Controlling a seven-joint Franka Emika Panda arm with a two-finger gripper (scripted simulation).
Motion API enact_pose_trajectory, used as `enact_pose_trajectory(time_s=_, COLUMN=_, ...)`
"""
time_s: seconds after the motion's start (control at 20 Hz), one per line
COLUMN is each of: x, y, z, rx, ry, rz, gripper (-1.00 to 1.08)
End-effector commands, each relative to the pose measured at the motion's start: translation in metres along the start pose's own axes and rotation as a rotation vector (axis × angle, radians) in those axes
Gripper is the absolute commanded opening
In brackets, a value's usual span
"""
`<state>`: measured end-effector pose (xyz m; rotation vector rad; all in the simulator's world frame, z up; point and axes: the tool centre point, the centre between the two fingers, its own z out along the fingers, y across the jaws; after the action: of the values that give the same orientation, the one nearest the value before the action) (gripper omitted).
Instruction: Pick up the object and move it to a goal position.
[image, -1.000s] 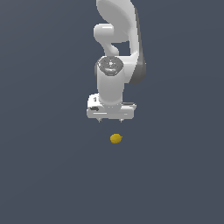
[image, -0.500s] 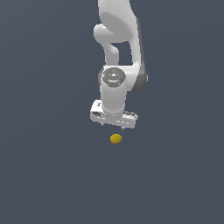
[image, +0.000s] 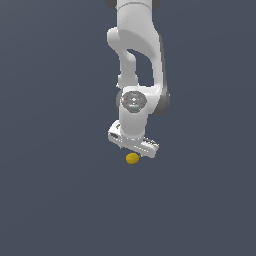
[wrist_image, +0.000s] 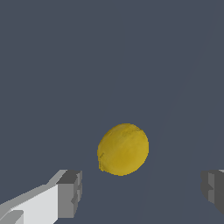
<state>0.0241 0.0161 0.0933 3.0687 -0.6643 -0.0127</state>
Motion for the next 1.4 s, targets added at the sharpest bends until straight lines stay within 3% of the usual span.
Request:
enact_pose_trajectory(time_s=0.0, x=0.001, y=-0.003, z=0.006, rx=0.002, ry=0.003, rz=0.039, gripper=1.0)
enact_pose_trajectory(time_s=0.65, x=0.003, y=-0.007, z=0.018, rx=0.003, ry=0.007, rz=0.09, gripper=1.0)
enact_pose_trajectory(time_s=1.35, x=0.003, y=-0.007, z=0.065, rx=0.004, ry=0.007, rz=0.095, gripper=1.0)
